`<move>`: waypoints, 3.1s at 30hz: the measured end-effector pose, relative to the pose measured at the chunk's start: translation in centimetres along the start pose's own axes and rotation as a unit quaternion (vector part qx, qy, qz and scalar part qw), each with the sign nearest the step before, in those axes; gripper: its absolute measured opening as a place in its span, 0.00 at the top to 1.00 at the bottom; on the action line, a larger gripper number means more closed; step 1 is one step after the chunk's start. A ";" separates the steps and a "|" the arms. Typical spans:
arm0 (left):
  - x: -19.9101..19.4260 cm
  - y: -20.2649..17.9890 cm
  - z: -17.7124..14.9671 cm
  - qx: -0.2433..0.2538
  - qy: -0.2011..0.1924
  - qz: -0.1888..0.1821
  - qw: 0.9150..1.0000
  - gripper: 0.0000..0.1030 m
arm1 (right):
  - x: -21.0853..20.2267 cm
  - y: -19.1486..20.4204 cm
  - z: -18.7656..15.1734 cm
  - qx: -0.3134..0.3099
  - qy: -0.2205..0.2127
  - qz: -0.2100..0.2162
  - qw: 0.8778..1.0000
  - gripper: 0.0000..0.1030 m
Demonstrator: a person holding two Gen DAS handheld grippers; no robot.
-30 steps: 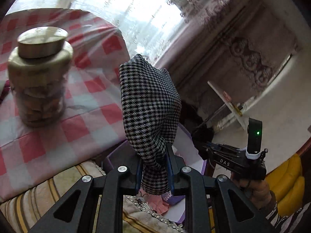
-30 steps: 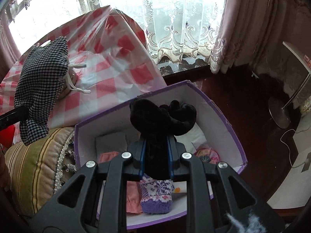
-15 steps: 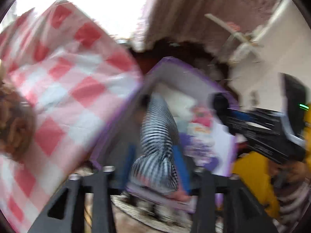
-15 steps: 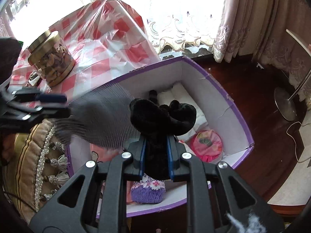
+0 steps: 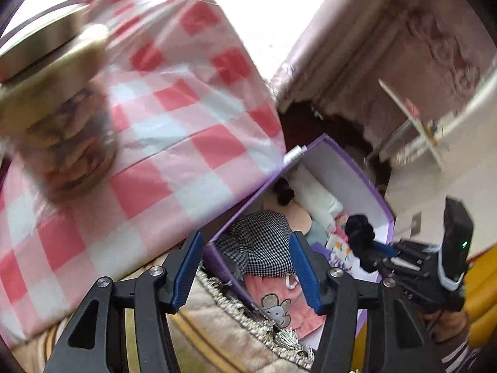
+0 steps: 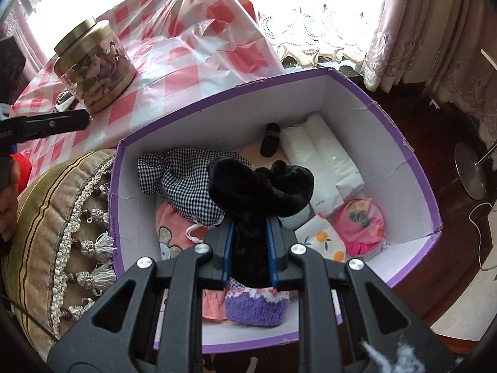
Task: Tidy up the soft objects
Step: 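Open the left tool over the box while the right tool releases the scrunchie inside, then move both tools back over the remaining items on the table, then grasp the pink floral cloth bag with the left tool while the right grasps the grey drawstring pouch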
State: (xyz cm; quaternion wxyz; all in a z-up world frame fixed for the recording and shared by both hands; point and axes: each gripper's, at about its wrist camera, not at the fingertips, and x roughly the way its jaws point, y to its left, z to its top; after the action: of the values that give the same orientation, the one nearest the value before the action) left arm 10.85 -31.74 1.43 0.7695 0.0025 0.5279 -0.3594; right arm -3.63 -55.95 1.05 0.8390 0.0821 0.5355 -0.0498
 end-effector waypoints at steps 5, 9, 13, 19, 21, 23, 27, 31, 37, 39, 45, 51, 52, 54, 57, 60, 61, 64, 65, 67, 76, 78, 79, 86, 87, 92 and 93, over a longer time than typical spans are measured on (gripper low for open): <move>-1.5 1.8 -0.8 -0.039 -0.022 -0.013 0.999 0.43 | 0.4 1.0 0.8 -0.011 0.000 0.003 1.000 0.76; -1.8 2.5 -1.0 -0.052 -0.031 -0.019 0.998 0.43 | 0.9 1.8 1.4 -0.017 0.001 0.005 1.000 0.76; -1.8 2.5 -1.0 -0.055 -0.031 -0.022 0.998 0.43 | 1.4 2.5 2.4 -0.023 -0.006 0.004 1.000 0.76; -1.9 2.6 -1.1 -0.056 -0.033 -0.027 0.998 0.43 | 2.9 3.5 4.2 -0.027 -0.014 0.016 0.999 0.76; -1.8 2.7 -1.2 -0.059 -0.033 -0.028 0.997 0.43 | 3.8 3.6 4.8 -0.025 -0.020 0.026 0.999 0.74; -1.8 2.8 -1.2 -0.063 -0.033 -0.030 0.997 0.43 | 4.9 3.6 5.3 -0.025 -0.024 0.039 0.999 0.48; -1.8 3.0 -1.3 -0.065 -0.033 -0.033 0.997 0.43 | 6.7 3.0 5.4 -0.006 -0.011 0.039 0.999 0.32; -1.8 3.3 -1.4 -0.073 -0.034 -0.039 0.996 0.43 | 6.3 2.0 4.3 0.002 -0.002 0.033 0.999 0.32; -2.6 3.3 -1.5 -0.073 -0.048 -0.041 0.995 0.43 | 4.9 0.4 3.1 0.030 0.009 0.021 0.999 0.31; -3.2 3.6 -1.7 -0.076 -0.054 -0.039 0.995 0.43 | 4.0 0.6 3.1 0.031 0.003 0.028 0.999 0.31; -5.9 5.8 -2.7 -0.095 -0.087 -0.026 0.991 0.43 | -0.2 3.6 5.0 0.004 -0.036 0.069 0.997 0.30; -10.1 10.6 -4.3 -0.140 -0.135 0.007 0.981 0.43 | -4.0 8.9 7.4 -0.050 -0.077 0.106 0.990 0.25; -10.8 11.5 -4.6 -0.149 -0.141 0.013 0.979 0.43 | -4.3 10.0 7.8 -0.062 -0.080 0.110 0.989 0.25; -12.2 13.8 -5.3 -0.173 -0.153 0.032 0.972 0.43 | -4.6 12.2 8.5 -0.085 -0.084 0.116 0.986 0.25; -13.9 17.4 -6.3 -0.217 -0.166 0.060 0.960 0.43 | -4.8 16.0 9.6 -0.125 -0.086 0.126 0.980 0.25; -15.5 20.7 -7.3 -0.259 -0.177 0.081 0.946 0.43 | -4.7 19.6 10.4 -0.161 -0.085 0.136 0.974 0.25; -15.9 21.7 -7.5 -0.271 -0.179 0.091 0.941 0.43 | -4.7 20.6 10.7 -0.170 -0.085 0.139 0.972 0.25; -16.8 24.5 -8.1 -0.303 -0.184 0.104 0.929 0.43 | -4.6 24.2 11.3 -0.205 -0.084 0.152 0.963 0.25; -17.1 25.3 -8.3 -0.313 -0.187 0.106 0.925 0.43 | -4.4 25.6 11.5 -0.218 -0.083 0.155 0.960 0.25; -17.4 26.5 -8.3 -0.325 -0.191 0.112 0.920 0.43 | -4.1 27.4 11.7 -0.237 -0.082 0.161 0.955 0.25; -15.5 33.2 -5.7 -0.387 -0.203 0.116 0.892 0.43 | -1.4 35.6 13.1 -0.310 -0.064 0.181 0.931 0.24; -14.8 34.3 -4.7 -0.393 -0.203 0.117 0.889 0.43 | -0.7 36.7 13.6 -0.317 -0.059 0.181 0.929 0.24; -14.4 34.9 -4.2 -0.393 -0.200 0.122 0.889 0.43 | -0.3 37.3 13.8 -0.319 -0.057 0.179 0.929 0.24; -11.1 37.5 -2.6 -0.384 -0.167 0.138 0.898 0.64 | 2.5 41.7 15.5 -0.344 -0.045 0.176 0.921 0.23; -10.8 37.5 -2.4 -0.374 -0.163 0.141 0.902 0.67 | 2.9 42.1 15.7 -0.347 -0.044 0.175 0.920 0.23; -11.7 37.1 -3.2 -0.360 -0.179 0.140 0.905 0.75 | 5.4 44.5 17.8 -0.344 -0.039 0.170 0.922 0.23; -12.1 36.9 -3.6 -0.362 -0.187 0.144 0.902 0.75 | 6.1 44.9 18.3 -0.340 -0.038 0.167 0.925 0.23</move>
State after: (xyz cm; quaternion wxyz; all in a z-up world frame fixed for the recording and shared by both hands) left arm 26.21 3.69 -4.15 0.8452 -0.2677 0.4620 -0.0229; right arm 22.93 -15.31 6.89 0.8325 -0.1224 0.4663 0.2729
